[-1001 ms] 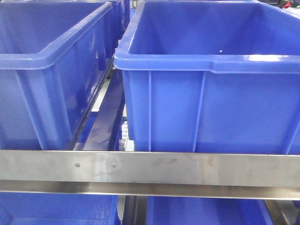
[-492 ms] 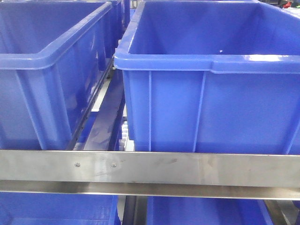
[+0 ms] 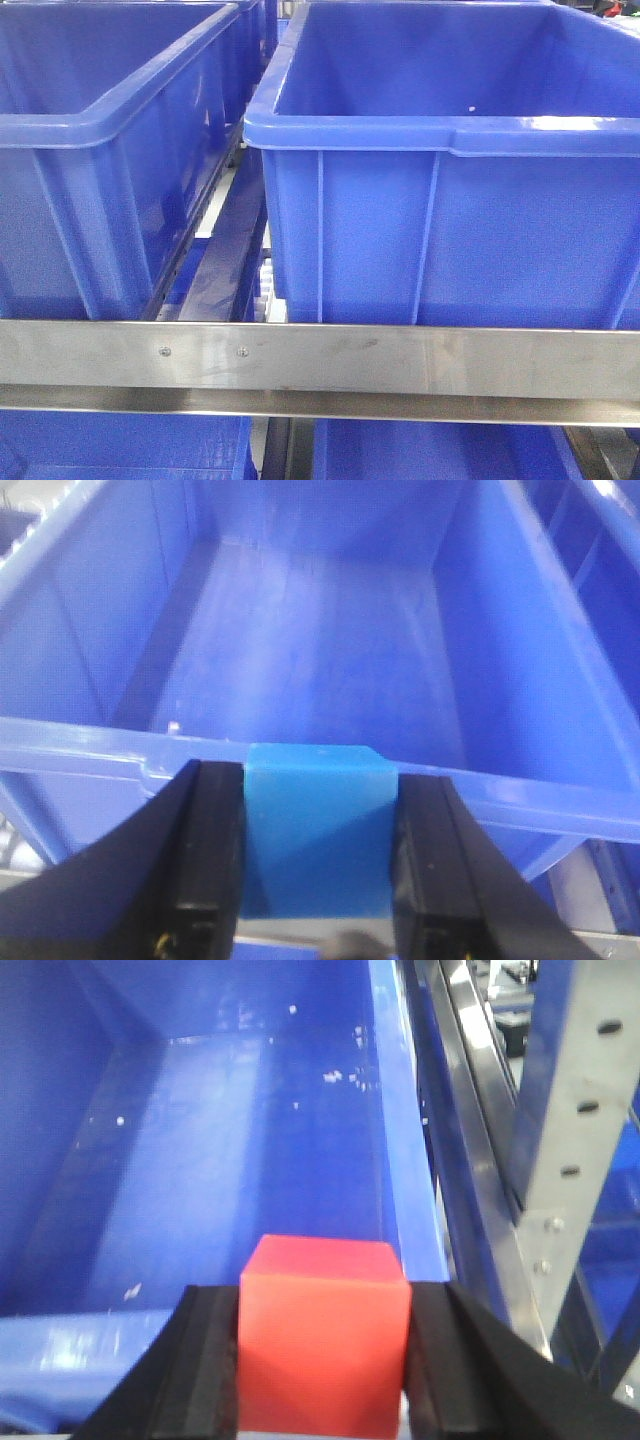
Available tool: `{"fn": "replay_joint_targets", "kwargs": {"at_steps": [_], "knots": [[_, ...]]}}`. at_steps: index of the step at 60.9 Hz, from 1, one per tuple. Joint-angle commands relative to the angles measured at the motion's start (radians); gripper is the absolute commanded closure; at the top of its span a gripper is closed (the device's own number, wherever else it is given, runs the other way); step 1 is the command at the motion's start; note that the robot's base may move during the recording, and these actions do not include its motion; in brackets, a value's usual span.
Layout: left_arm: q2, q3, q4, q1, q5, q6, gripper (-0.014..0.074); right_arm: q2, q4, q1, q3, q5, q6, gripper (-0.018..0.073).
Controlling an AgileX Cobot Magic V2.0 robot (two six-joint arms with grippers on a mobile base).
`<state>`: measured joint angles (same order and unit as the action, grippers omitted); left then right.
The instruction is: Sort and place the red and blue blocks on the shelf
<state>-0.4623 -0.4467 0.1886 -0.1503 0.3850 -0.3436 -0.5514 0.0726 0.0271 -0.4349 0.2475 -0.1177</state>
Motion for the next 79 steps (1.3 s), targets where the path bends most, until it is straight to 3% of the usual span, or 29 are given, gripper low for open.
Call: {"fn": "replay_joint_targets", "kwargs": {"at_steps": [1, 34, 53, 79], "knots": [[-0.048, -0.058, -0.005, -0.001, -0.109, -0.003, 0.0463, -0.030, -0.008, -0.004, -0.045, -0.125, 0.013, 0.0503], [-0.362, -0.238, -0.005, -0.001, -0.237, -0.003, 0.0463, -0.278, -0.008, -0.003, -0.248, -0.157, 0.013, 0.0503], [-0.520, -0.300, -0.005, -0.001, -0.296, -0.003, 0.0463, -0.389, -0.008, -0.003, -0.278, -0.195, 0.013, 0.0503], [-0.550, -0.313, -0.005, -0.001, -0.314, -0.003, 0.0454, -0.403, -0.008, -0.003, -0.278, -0.220, 0.013, 0.0497]]}}
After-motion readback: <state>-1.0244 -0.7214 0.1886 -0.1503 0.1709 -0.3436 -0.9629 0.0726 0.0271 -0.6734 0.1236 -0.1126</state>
